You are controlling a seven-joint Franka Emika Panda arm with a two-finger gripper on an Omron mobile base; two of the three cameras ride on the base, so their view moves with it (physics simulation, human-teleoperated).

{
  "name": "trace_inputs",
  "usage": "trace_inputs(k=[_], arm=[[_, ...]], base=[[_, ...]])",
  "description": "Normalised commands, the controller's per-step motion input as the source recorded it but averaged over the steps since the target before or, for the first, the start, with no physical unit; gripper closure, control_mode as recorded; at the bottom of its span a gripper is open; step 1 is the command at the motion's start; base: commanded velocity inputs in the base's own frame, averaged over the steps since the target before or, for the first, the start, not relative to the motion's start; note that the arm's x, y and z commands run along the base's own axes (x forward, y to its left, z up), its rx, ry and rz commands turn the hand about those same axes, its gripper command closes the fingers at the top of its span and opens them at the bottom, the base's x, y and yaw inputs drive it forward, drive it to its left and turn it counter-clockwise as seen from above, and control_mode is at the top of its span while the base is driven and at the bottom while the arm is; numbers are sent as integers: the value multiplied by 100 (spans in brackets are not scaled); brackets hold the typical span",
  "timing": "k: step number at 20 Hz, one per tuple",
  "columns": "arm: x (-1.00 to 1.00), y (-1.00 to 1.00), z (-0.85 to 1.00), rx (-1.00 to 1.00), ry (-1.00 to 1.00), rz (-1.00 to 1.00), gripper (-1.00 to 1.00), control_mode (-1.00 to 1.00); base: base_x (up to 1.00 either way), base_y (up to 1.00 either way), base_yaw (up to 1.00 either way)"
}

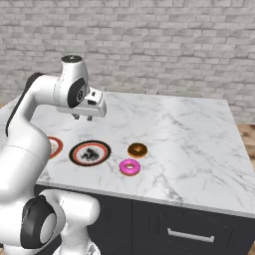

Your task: Place the pastries on the plates.

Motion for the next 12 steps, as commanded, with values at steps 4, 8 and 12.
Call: trace_inputs(k=[4,8,12], arm=[[-34,-2,-5,0,-6,-1,-100,-100],[-11,-36,-26,-2,12,-6,-100,-100],[1,-57,-35,-1,30,-5,-100,-100]], base=[[0,0,0],[0,0,0],[0,0,0]])
